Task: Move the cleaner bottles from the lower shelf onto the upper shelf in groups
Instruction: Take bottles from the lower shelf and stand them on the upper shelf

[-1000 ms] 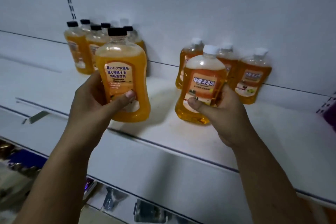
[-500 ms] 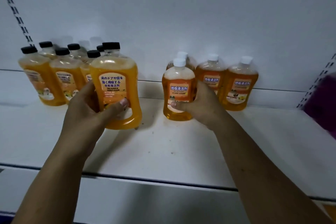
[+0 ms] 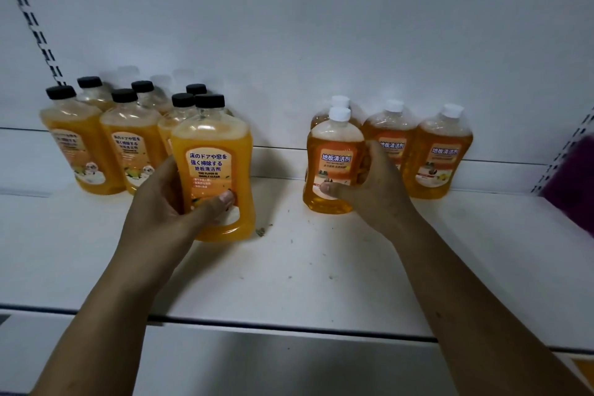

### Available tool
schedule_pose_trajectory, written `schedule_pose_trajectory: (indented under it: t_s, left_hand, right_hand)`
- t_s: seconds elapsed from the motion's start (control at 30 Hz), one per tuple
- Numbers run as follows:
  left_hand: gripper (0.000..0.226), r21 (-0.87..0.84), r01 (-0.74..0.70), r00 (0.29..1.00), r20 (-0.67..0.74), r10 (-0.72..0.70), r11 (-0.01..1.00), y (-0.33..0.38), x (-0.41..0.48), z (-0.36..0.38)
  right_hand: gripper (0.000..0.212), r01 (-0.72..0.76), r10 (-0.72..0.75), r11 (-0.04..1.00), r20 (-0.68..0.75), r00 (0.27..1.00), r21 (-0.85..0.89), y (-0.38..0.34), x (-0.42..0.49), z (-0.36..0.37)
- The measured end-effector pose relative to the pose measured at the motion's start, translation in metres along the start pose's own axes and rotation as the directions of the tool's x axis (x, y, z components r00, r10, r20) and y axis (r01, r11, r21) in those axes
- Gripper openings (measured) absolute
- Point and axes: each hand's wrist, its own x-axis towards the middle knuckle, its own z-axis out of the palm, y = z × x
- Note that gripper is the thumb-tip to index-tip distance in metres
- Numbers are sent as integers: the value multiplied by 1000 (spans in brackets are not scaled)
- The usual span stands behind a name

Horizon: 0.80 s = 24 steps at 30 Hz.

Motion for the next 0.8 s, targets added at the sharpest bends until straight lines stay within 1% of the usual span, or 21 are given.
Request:
schedule_pose_trajectory:
  t_s: [0.3, 0.37, 0.43, 0.5, 0.53, 0.6, 0.63, 0.7, 0.8]
  left_hand:
    - [46, 22, 21, 999, -44, -20, 1000, 1, -7, -1]
    - [45, 22, 22, 998, -54, -21, 1000, 1, -9, 1]
    - [44, 29, 24, 998, -67, -22, 999, 1, -10, 2]
    - [48, 34, 27, 996, -85, -24, 999, 1, -11, 0]
    - [51, 35, 28, 995, -96, -24, 999, 2, -11, -2]
    - [55, 33, 33, 993, -115, -29, 999, 4, -12, -7]
    - [57, 32, 37, 992, -121, -33, 999, 5, -12, -12]
    - [60, 30, 44, 990, -134, -39, 999, 5, -14, -22]
    - [55, 50, 49, 984, -174, -40, 998, 5, -16, -45]
  right_hand:
    - [83, 15, -15, 999, -2, 1000, -33, 0, -2, -2]
    - [89, 15, -15, 999, -7, 1000, -39, 1, -3, -4]
    - [99, 22, -25, 998, -64, 998, -56, 2, -4, -9]
    - [104, 72, -89, 992, -179, 980, -99, -2, -7, -18]
    - [102, 122, -149, 984, -229, 962, -128, -6, -11, -24]
    - [85, 264, -303, 949, -263, 916, -171, -20, -21, -30]
    - [74, 331, -364, 928, -238, 901, -169, -29, -26, -30]
    - [60, 428, -441, 895, -98, 892, -127, -46, -39, -20]
    - [58, 516, -498, 853, 169, 850, -80, -63, -57, 11]
